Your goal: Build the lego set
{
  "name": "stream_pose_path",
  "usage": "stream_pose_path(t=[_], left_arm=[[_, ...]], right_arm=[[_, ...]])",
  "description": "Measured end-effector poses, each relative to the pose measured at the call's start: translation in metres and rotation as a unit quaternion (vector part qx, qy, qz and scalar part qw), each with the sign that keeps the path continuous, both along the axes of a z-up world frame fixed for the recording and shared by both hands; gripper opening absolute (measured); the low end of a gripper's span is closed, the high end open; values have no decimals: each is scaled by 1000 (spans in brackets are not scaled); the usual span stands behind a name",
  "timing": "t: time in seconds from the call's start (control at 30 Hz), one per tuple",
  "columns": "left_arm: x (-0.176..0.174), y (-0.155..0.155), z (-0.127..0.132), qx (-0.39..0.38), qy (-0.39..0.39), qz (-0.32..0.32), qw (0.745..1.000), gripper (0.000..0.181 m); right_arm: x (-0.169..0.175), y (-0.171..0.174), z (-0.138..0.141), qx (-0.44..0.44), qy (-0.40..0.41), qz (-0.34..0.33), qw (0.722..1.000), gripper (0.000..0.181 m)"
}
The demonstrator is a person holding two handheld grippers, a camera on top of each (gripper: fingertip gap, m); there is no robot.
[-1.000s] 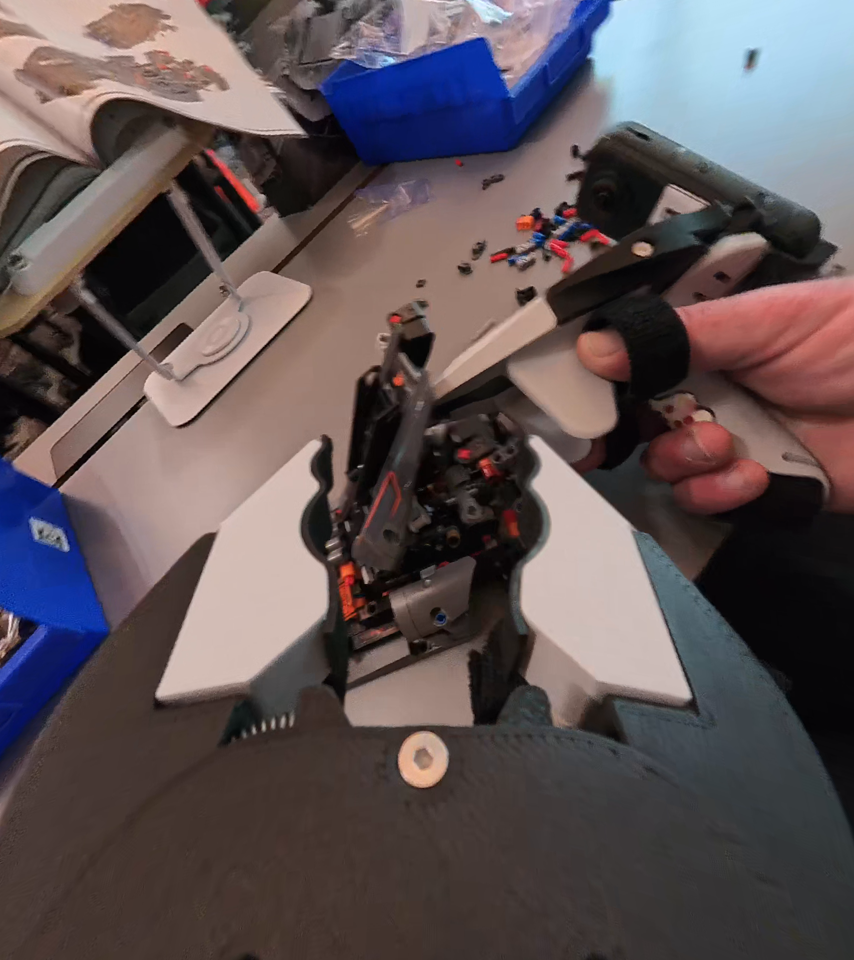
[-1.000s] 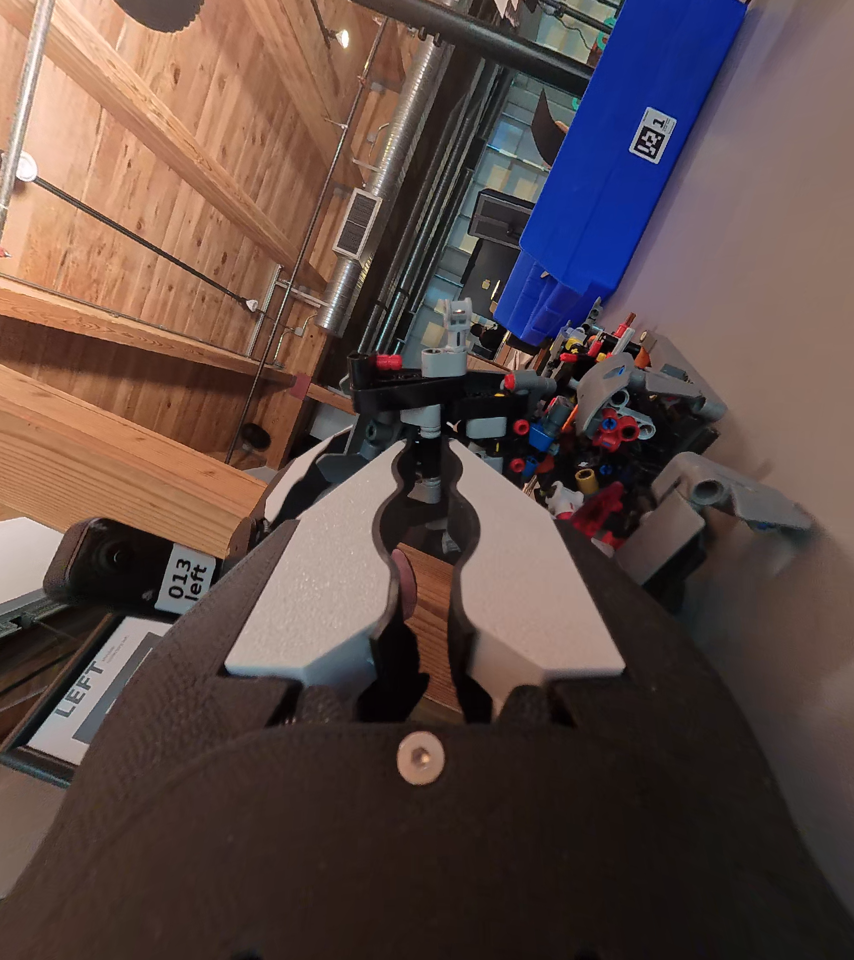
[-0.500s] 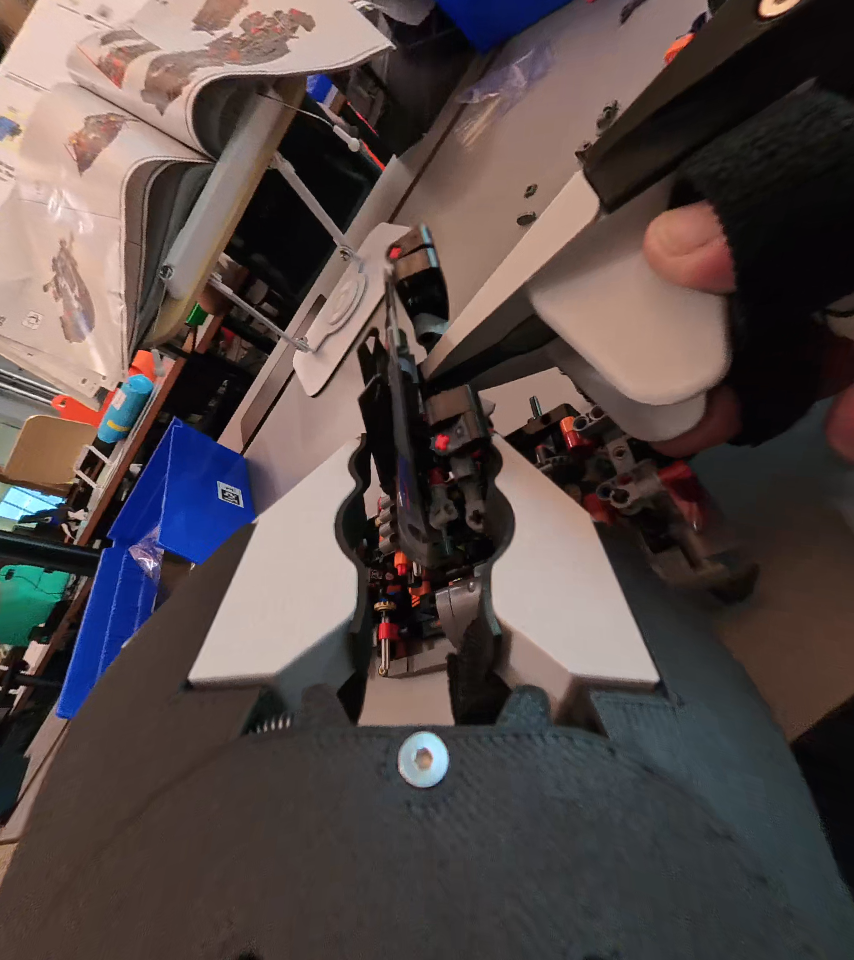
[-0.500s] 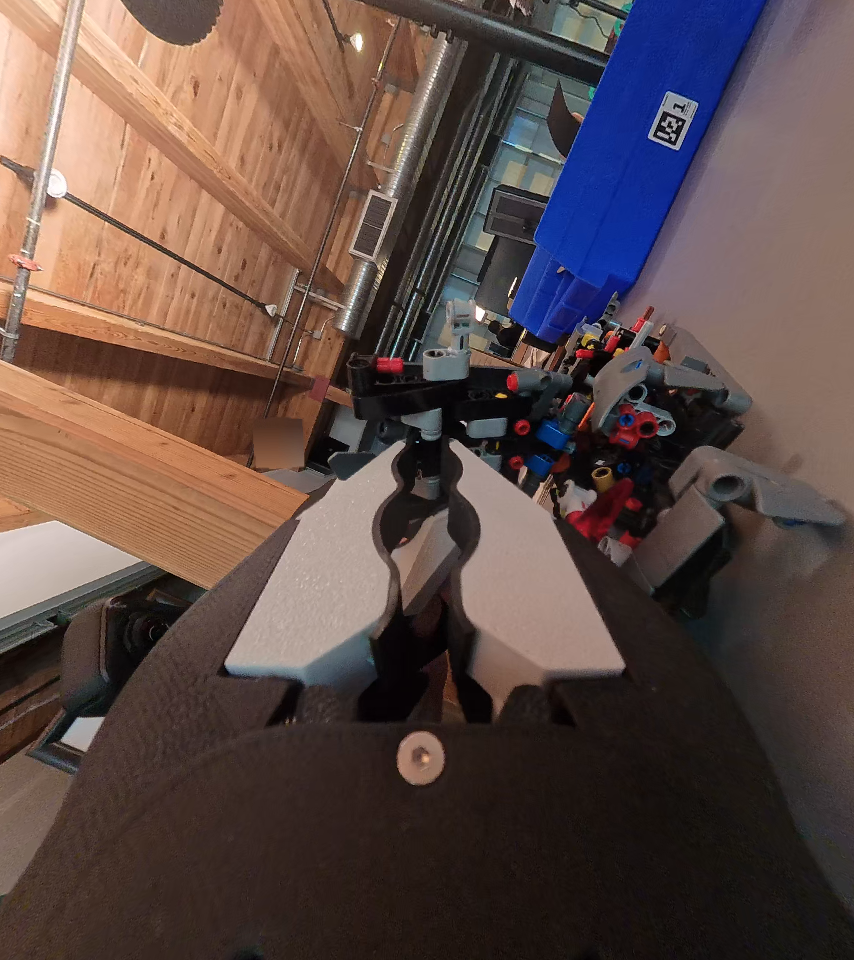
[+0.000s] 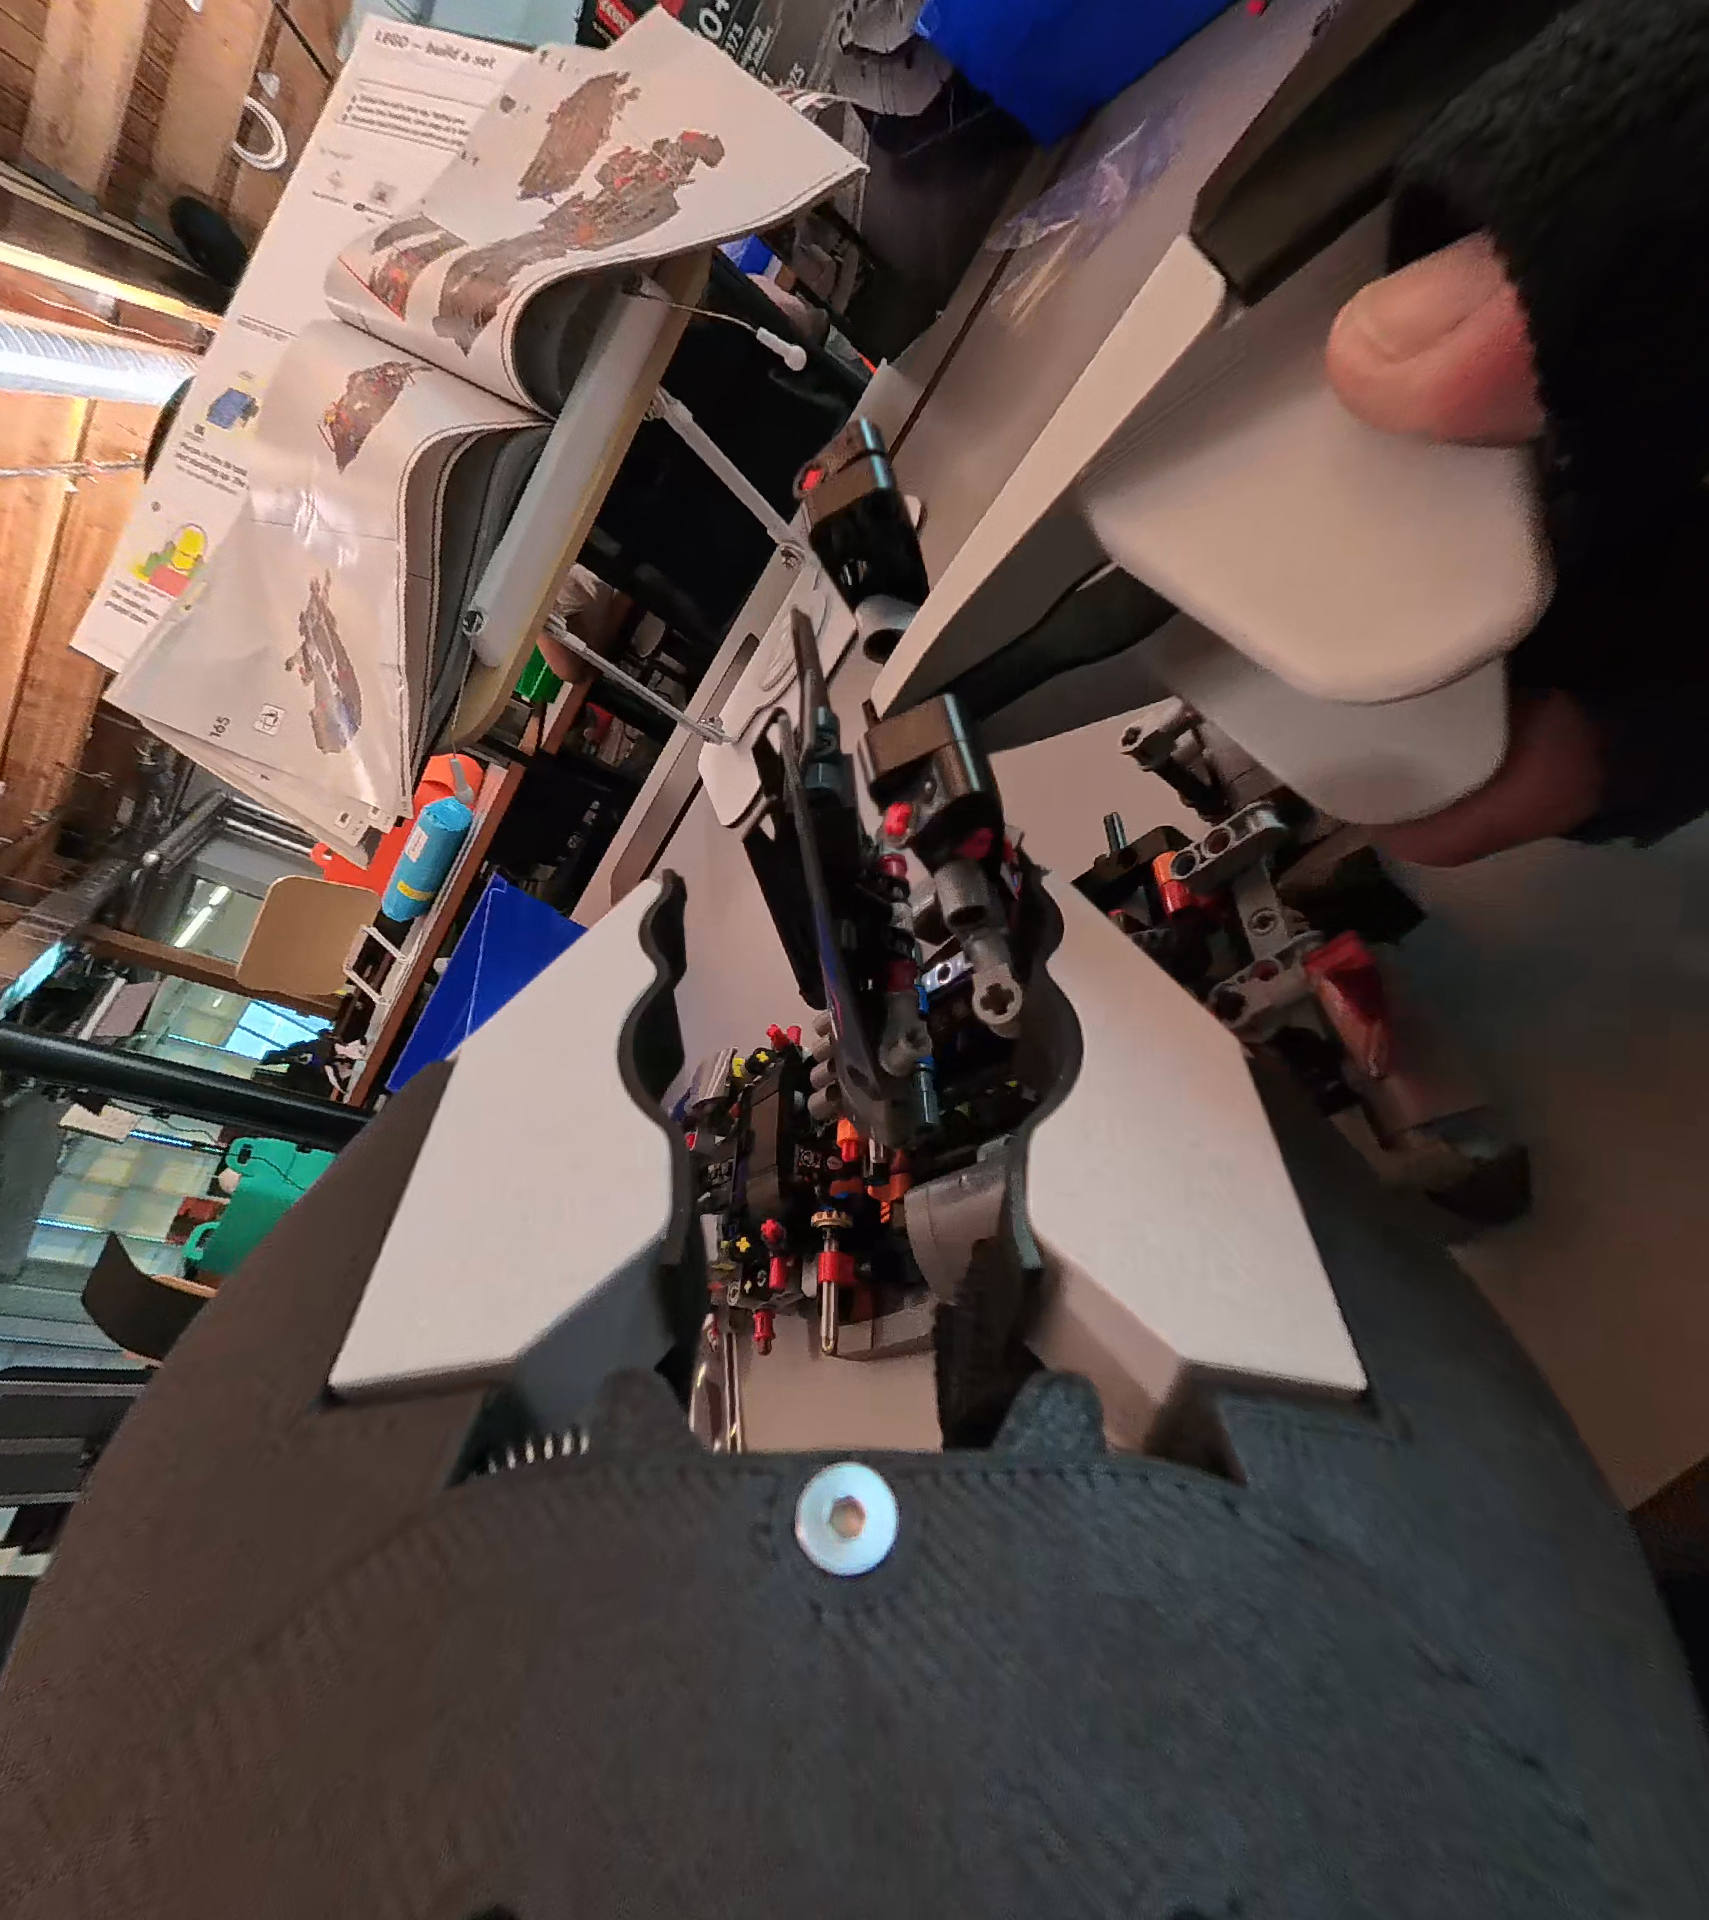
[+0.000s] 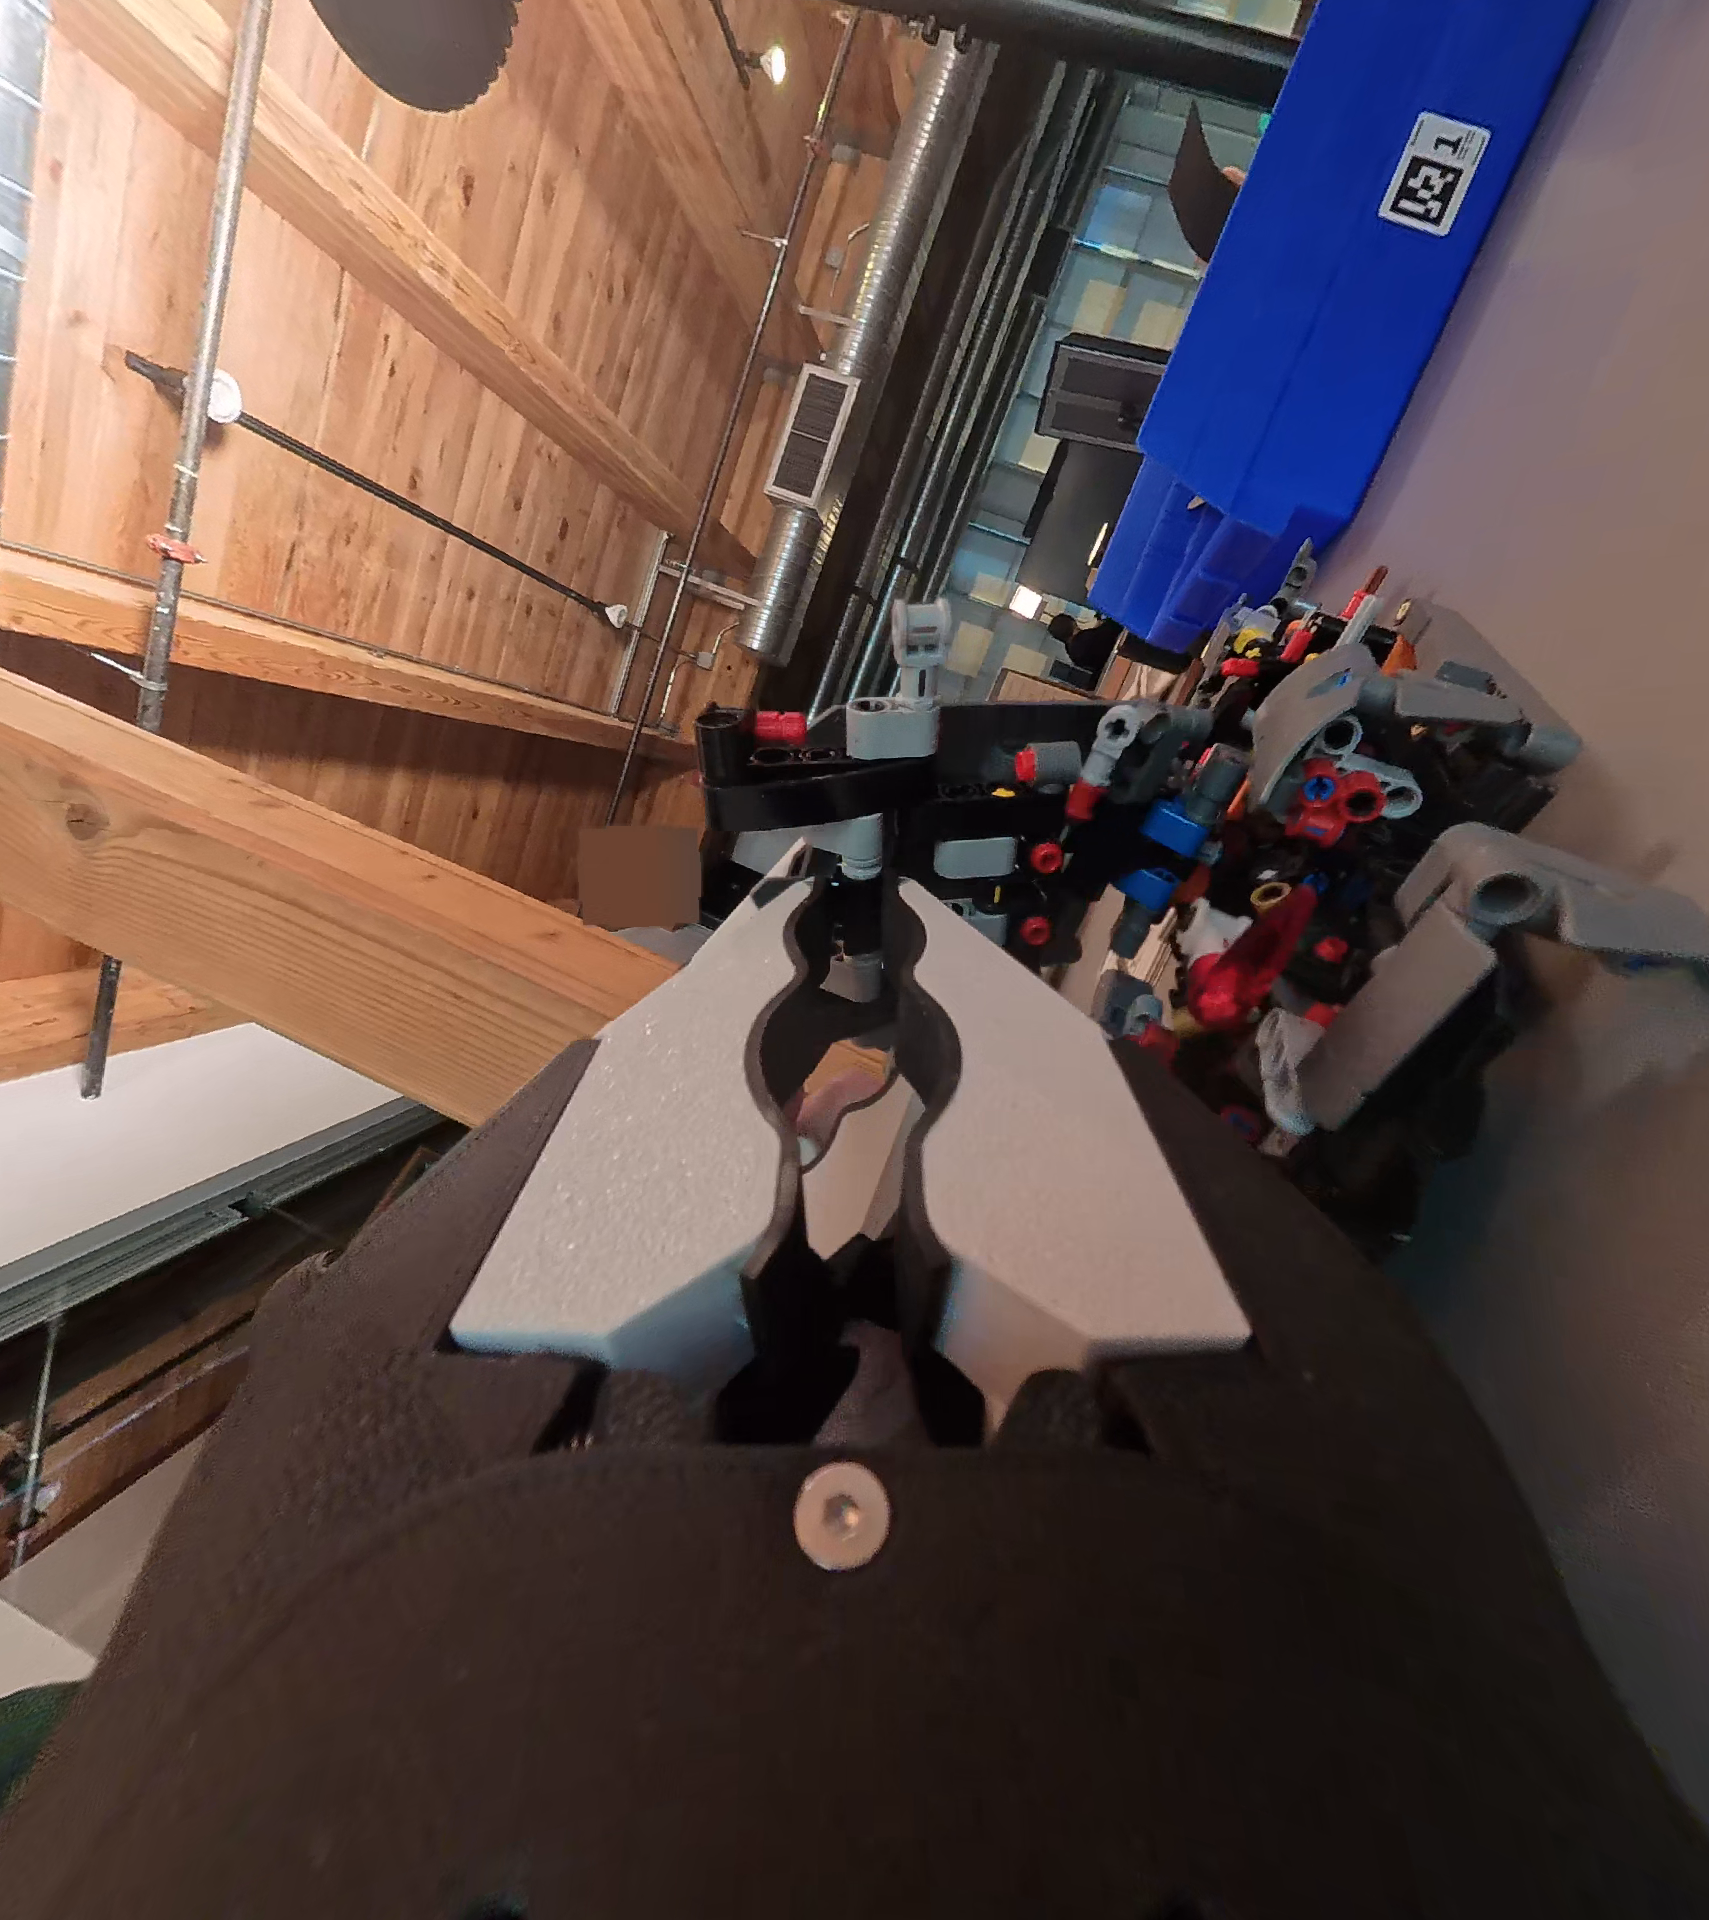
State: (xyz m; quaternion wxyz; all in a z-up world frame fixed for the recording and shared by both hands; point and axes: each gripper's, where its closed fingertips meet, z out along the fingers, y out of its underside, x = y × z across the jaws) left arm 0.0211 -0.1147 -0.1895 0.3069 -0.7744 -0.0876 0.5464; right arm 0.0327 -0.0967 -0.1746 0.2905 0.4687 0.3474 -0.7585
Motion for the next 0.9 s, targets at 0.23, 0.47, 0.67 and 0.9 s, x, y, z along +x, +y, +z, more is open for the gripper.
stream_pose_path(t=[0.23,0.47,0.67,0.9], left_arm=[[-1,3,-1,-11,17,19,1000,67],[5,2,21,-7,67,23,997,46],[5,-2,30,-22,94,25,995,39],[9,3,29,-31,102,13,994,36]], right_arm=[[20,0,17,-51,10,29,998,6],[30,2,19,-53,15,41,998,6],[32,2,19,-49,18,42,998,6],[33,4,20,-35,22,40,998,6]])
